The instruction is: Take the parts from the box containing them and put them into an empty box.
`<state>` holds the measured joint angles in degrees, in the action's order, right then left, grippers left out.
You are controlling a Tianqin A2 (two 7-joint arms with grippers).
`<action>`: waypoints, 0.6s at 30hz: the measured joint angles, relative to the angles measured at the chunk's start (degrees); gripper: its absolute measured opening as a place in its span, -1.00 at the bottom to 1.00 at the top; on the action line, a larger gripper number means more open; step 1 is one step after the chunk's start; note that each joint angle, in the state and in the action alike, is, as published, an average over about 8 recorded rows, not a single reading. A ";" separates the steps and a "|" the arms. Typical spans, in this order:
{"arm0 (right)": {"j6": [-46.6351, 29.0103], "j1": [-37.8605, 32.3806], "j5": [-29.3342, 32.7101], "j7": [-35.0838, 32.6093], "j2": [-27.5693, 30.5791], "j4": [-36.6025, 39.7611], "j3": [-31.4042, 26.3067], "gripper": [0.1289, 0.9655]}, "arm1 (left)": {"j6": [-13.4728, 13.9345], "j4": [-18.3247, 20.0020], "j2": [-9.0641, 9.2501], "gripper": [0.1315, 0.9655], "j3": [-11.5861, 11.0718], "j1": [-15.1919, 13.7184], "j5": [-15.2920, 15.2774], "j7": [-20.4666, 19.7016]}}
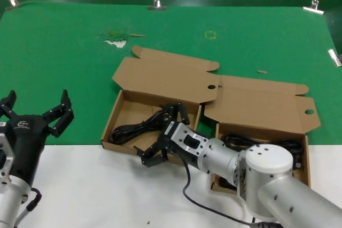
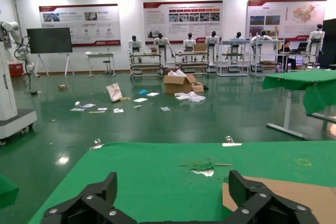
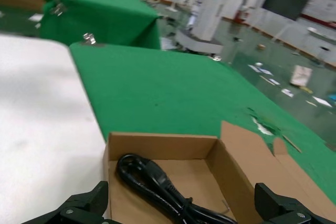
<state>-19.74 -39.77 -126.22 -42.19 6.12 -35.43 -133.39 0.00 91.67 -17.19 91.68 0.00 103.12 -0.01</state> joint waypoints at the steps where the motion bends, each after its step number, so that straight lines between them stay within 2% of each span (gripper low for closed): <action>1: 0.41 0.83 0.48 0.88 0.23 -1.18 0.87 1.00 | 0.00 0.00 0.00 0.27 0.00 0.00 0.00 0.00; 4: 1.64 3.29 1.91 3.50 0.92 -4.66 3.46 1.00 | 0.00 0.00 0.00 0.46 0.00 0.00 0.00 0.00; 13: 5.32 10.70 6.21 11.38 2.98 -15.13 11.23 1.00 | 0.00 0.00 0.00 0.79 0.00 0.00 0.01 0.03; 18: 7.39 14.87 8.63 15.80 4.14 -21.02 15.60 1.00 | 0.00 0.00 0.00 0.88 0.00 0.00 0.01 0.02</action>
<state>-12.35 -24.90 -117.59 -26.39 10.26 -56.45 -117.79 0.00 91.67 -17.19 91.68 0.00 103.13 0.01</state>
